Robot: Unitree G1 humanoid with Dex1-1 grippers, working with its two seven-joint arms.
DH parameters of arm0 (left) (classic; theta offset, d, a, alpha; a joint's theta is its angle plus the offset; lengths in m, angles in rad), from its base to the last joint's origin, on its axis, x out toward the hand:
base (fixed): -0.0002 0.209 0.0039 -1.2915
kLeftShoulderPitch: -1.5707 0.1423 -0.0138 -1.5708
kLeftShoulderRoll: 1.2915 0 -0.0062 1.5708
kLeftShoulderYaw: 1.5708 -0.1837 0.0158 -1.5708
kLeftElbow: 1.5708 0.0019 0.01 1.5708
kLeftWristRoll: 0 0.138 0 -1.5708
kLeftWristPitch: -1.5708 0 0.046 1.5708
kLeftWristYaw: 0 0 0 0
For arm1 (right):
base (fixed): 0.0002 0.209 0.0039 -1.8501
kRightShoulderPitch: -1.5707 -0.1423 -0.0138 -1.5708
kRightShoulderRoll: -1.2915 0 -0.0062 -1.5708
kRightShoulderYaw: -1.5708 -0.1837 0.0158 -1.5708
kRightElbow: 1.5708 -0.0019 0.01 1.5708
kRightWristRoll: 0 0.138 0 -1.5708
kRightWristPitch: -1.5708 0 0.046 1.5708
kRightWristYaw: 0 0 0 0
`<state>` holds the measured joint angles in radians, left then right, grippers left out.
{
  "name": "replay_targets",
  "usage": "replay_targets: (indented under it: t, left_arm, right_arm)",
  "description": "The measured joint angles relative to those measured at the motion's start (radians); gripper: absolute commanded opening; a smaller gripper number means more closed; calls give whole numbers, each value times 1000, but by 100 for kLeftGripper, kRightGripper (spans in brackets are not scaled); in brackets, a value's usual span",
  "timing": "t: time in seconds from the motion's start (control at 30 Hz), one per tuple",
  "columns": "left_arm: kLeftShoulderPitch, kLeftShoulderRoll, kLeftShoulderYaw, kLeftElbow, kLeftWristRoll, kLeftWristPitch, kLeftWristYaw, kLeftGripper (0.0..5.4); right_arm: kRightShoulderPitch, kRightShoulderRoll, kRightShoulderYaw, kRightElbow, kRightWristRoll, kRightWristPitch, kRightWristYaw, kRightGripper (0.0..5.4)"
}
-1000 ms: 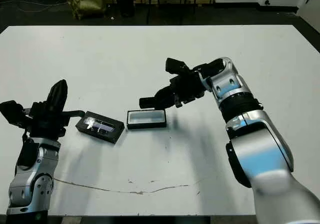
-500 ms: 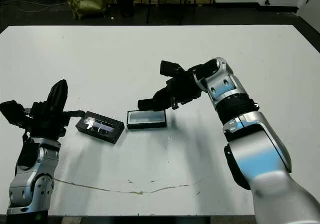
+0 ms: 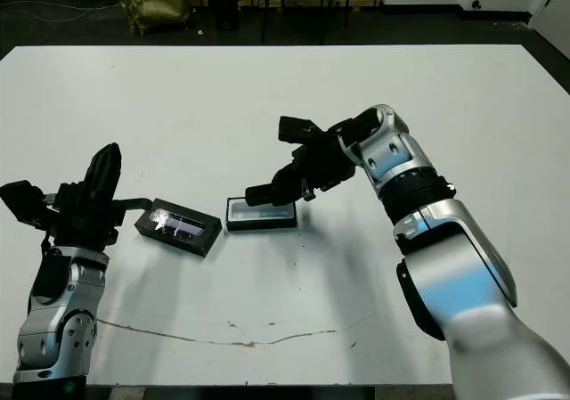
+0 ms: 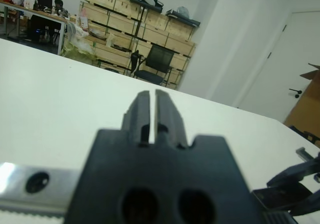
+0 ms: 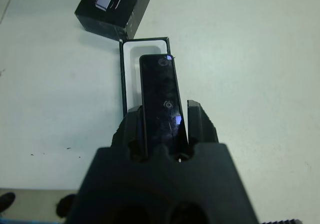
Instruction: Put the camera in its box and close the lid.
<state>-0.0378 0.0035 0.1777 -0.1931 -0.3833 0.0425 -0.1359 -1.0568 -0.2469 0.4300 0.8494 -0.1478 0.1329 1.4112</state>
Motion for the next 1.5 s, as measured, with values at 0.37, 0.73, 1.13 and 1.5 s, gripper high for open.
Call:
replay_targets:
  t: [0.37,0.73,1.13,1.5]
  left_arm:
    - [1,-1,-1,-8,3,12,13,0]
    - [2,-1,-5,-9,7,12,13,0]
    - [2,-2,-7,-8,5,12,12,0]
    - [7,-3,-8,-16,7,23,26,0]
  right_arm:
    - [-11,-7,17,-1,-30,-6,18,70]
    - [-72,-13,20,15,-43,-1,71,70]
    - [-75,-9,28,4,-52,1,87,70]
    - [-75,-9,40,-5,-65,-8,88,70]
